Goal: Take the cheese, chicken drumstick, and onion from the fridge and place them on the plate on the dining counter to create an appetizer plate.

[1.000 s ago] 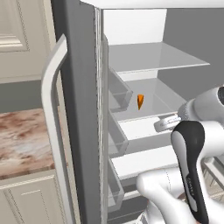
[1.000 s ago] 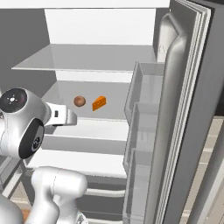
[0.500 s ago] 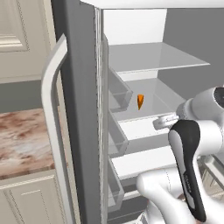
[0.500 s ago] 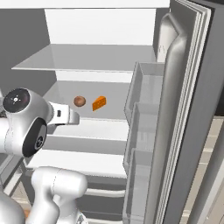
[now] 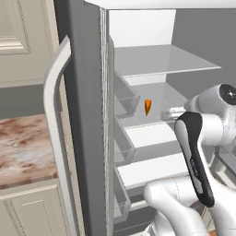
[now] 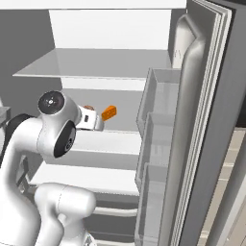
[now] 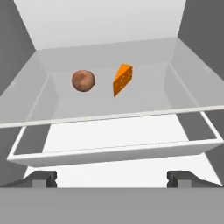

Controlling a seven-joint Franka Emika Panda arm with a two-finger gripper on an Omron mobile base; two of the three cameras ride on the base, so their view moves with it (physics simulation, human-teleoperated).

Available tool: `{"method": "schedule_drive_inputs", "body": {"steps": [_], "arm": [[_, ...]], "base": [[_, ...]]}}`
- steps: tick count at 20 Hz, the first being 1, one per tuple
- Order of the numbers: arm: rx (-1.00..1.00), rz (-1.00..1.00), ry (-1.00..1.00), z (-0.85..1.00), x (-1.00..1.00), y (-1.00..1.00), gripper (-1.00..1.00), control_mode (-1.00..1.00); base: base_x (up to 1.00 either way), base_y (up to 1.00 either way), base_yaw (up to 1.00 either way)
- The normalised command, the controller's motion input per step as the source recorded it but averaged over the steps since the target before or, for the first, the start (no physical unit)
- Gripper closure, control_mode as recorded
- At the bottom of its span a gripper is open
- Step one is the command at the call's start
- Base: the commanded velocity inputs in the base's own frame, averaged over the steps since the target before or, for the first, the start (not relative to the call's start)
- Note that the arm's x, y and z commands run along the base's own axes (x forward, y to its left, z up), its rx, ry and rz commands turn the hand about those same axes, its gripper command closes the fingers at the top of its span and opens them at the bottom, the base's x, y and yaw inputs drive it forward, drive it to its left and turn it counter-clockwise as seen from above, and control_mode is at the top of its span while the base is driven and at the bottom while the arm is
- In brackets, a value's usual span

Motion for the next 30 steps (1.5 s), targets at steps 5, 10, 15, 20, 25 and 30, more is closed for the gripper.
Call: {"method": "schedule_drive_inputs", "body": {"steps": [5, 10, 15, 20, 25, 30], "arm": [[0.01, -0.18, 0.00, -0.19, 0.54, 0.01, -1.00, -1.00], [0.00, -0.16, 0.00, -0.23, 0.46, 0.00, -1.00, -1.00], [0.00, -0.16, 0.00, -0.20, 0.48, 0.00, -1.00, -1.00], [0.00, -0.14, 0.00, -0.22, 0.52, 0.00, -1.00, -1.00], [0.02, -0.11, 0.01, -0.21, 0.50, 0.00, -1.00, -1.00], [0.07, -0.04, 0.04, -0.17, 0.46, 0.00, -1.00, -1.00]], "base": [[0.00, 0.00, 0.00], [0.00, 0.00, 0.00], [0.00, 0.00, 0.00], [0.00, 0.00, 0.00], [0.00, 0.00, 0.00], [0.00, 0.00, 0.00]]}}
